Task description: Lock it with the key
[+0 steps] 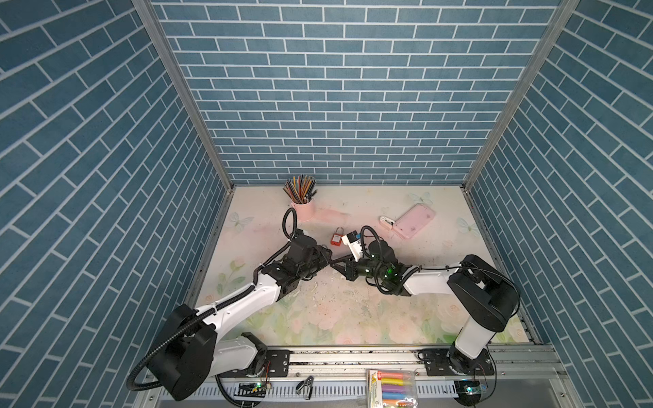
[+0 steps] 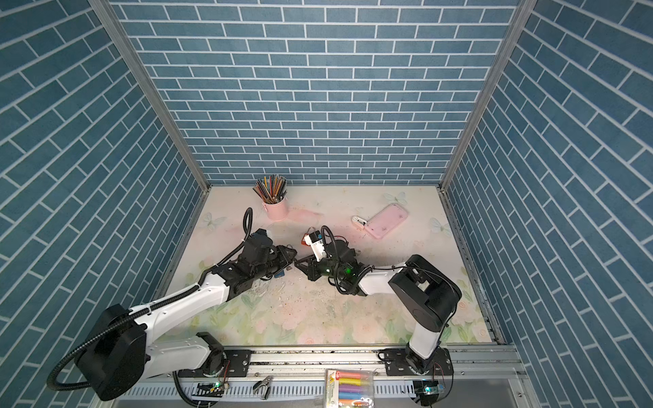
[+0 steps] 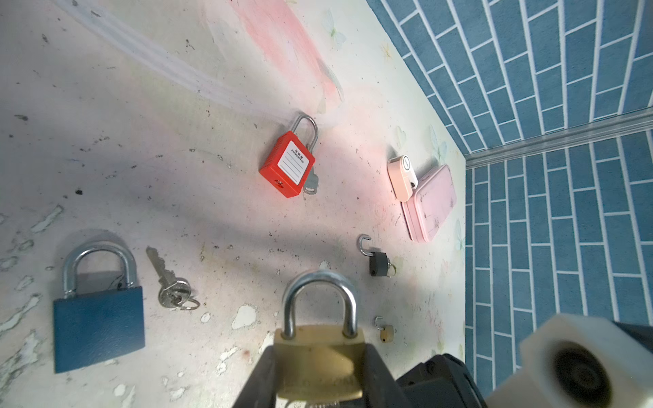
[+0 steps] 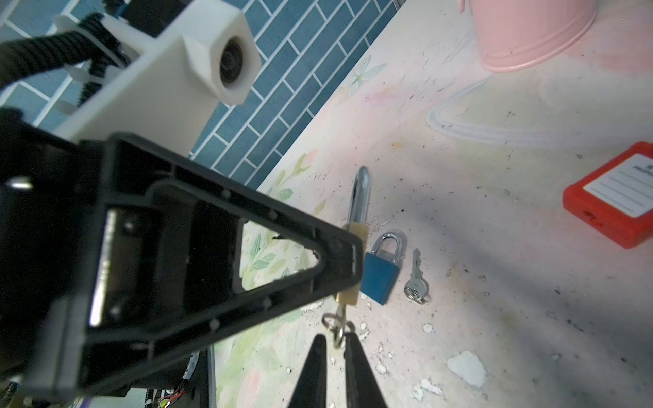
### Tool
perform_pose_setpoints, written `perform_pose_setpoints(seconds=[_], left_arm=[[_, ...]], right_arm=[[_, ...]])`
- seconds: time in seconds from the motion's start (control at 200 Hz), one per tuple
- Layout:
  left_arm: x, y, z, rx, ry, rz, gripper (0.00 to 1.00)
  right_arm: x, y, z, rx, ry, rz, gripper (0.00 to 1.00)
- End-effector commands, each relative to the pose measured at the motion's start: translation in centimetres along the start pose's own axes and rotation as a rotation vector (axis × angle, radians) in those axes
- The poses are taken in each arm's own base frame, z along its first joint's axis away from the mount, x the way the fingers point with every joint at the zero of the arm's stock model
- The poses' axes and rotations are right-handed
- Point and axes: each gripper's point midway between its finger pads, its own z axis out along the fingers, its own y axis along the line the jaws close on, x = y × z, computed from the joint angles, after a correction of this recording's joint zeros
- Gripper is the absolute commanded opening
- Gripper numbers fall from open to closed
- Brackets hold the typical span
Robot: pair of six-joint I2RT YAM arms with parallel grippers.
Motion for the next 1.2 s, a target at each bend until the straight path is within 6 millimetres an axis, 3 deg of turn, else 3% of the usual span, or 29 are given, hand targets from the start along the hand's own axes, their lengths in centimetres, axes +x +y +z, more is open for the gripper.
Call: perform_pose_setpoints(seconds=[0.0, 0.105, 0.435, 0.955, 1.195], left_arm=[[-0.9, -1.5, -0.2, 0.032, -0.034, 0.002, 0.00], [-1.0, -1.5, -0.2, 0.035, -0.036, 0.001, 0.00], [-1.1, -1.5, -0.2, 0.029, -0.039, -0.007, 0.00], [-0.9, 2.3, -0.3, -0.213, -0.031, -0.090, 0.00], [-1.1, 2.0, -0.1, -0.206, -0.039, -0.115, 0.00]], right_arm=[[-0.8, 0.7, 0.4, -0.022, -0.018, -0.017, 0.14], [-0.9, 0.7, 0.5, -0.021, -0.017, -0.020, 0.14], [-0.6, 0.8, 0.9, -0.017, 0.001, -0.034, 0.00], [0.1, 0.4, 2.0, 0.118, 0.046, -0.205, 0.00], [0.9, 1.1, 2.2, 0.093, 0.064, -0.233, 0.00]])
